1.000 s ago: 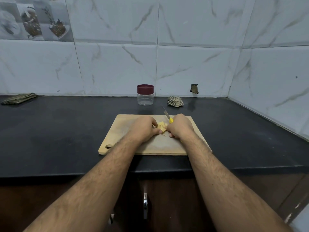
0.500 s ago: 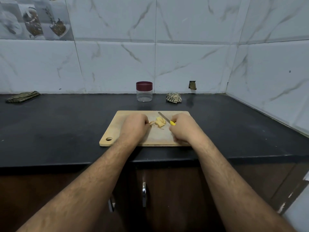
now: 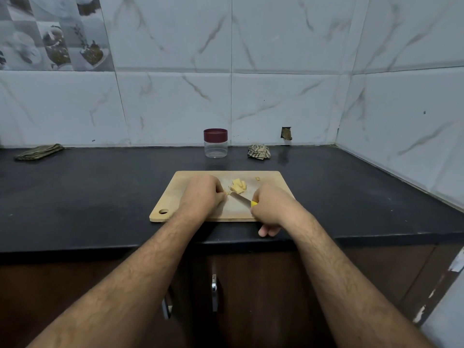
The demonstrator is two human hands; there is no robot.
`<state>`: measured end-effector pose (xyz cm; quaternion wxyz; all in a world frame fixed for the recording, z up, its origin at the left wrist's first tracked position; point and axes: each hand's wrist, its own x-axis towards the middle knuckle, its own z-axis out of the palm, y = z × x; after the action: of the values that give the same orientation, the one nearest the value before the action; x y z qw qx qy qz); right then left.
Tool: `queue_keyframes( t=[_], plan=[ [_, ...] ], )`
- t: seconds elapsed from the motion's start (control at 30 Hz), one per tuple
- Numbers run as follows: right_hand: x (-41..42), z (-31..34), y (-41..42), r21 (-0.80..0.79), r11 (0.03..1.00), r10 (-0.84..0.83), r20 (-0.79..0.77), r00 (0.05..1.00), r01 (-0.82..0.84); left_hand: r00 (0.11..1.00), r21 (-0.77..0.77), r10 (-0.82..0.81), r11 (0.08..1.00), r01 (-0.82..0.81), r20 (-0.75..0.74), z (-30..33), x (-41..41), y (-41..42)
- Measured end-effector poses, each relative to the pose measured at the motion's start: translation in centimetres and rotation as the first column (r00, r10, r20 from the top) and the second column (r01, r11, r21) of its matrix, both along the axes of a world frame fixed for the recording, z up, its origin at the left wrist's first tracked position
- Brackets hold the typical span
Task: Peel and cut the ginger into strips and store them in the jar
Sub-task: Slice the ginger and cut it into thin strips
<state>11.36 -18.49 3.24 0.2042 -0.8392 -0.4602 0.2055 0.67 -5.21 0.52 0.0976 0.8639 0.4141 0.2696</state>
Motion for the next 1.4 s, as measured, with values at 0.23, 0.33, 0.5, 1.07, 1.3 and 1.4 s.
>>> queue_keyframes(
  t=[0.23,0.33,0.5,1.07,1.3,1.4],
  plan=[
    [-0.6,0.0,1.1,0.016,1.000,0.002,0.045,0.999,-0.003,0.997,0.057,0.072,0.996,-0.073,0.015,0.7,-1.1,0.1],
    [-0.9,0.0,1.9,0.039,0.999,0.001,0.059,0.998,-0.004,0.997,0.072,0.073,0.995,-0.073,0.007,0.6,-1.5,-0.2],
    [0.2,0.0,1.0,0.074,0.997,-0.030,0.082,0.996,0.023,0.999,0.070,0.044,0.997,-0.045,0.018,0.2,-1.4,-1.0],
    [0.3,0.2,-2.0,-0.011,1.000,0.006,0.127,0.992,-0.005,0.998,-0.053,-0.046,0.998,0.044,-0.048,0.4,0.5,-0.7],
    [-0.7,0.3,-2.2,-0.036,0.999,0.020,0.193,0.981,-0.013,0.985,0.030,-0.042,0.998,0.048,-0.166,0.3,0.5,0.2],
    [-1.0,0.4,-2.4,-0.041,0.999,0.024,0.244,0.970,-0.015,0.991,0.021,-0.091,0.995,0.094,-0.100,0.0,0.5,0.6]
  ],
)
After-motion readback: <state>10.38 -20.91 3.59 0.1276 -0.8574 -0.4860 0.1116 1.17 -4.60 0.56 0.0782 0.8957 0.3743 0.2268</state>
